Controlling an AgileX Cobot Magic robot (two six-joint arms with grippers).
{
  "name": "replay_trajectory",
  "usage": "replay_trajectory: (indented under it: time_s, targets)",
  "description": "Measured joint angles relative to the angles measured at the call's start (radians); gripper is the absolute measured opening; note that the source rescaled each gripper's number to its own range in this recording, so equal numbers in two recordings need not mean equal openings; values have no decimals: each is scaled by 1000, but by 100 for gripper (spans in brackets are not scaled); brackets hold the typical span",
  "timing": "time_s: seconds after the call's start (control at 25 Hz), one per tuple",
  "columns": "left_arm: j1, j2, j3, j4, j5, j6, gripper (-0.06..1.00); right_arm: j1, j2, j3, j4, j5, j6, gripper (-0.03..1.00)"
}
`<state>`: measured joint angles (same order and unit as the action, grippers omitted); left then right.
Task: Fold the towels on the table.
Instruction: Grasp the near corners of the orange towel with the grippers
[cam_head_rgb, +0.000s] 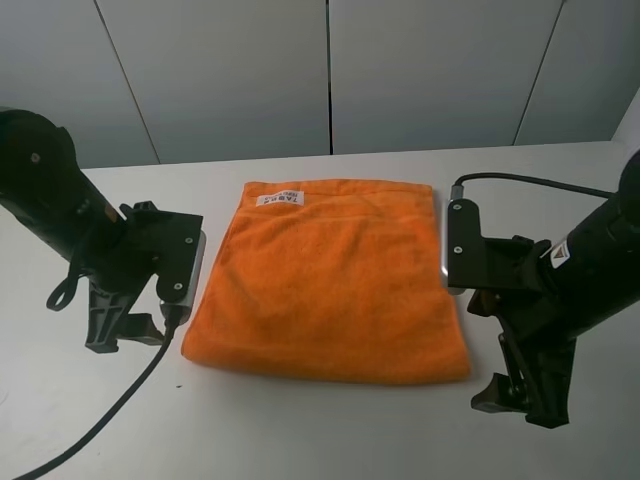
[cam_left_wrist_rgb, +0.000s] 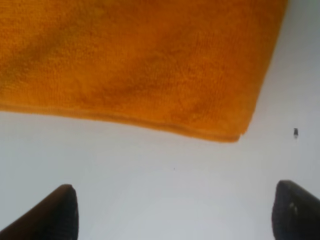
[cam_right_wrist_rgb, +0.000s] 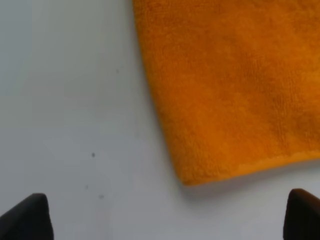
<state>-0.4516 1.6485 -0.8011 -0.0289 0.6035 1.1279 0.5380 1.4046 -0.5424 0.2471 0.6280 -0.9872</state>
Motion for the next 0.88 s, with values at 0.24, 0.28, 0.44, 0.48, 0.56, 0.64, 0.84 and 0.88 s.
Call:
replay_trajectory:
  time_s: [0.24,0.28,0.44,0.48,0.56,0.64,0.84,0.88]
  targets:
    - [0,16,0,36,-4,16,99,27,70,-32,31,-68,-48,100]
    - [0,18,0,29,-4,18,99,35,79,-32,35,-84,-55,100]
    - [-3,20,0,14,-19,23,99,79,107,-40,51,-115,-71,100]
    - [-9,20,0,10,-24,23,99,86,115,-43,51,-115,-73,100]
    - [-30,22,0,6,-30,23,99,91,129,-45,51,-117,-84,100]
    - [-55,27,-1,5,-34,23,99,91,146,-50,51,-117,-91,100]
    - [-84,90,-1,-4,-59,-17,99,94,180,-64,49,-69,-105,100]
    - [-84,102,-1,-4,-72,-38,99,94,184,-71,45,-58,-105,100]
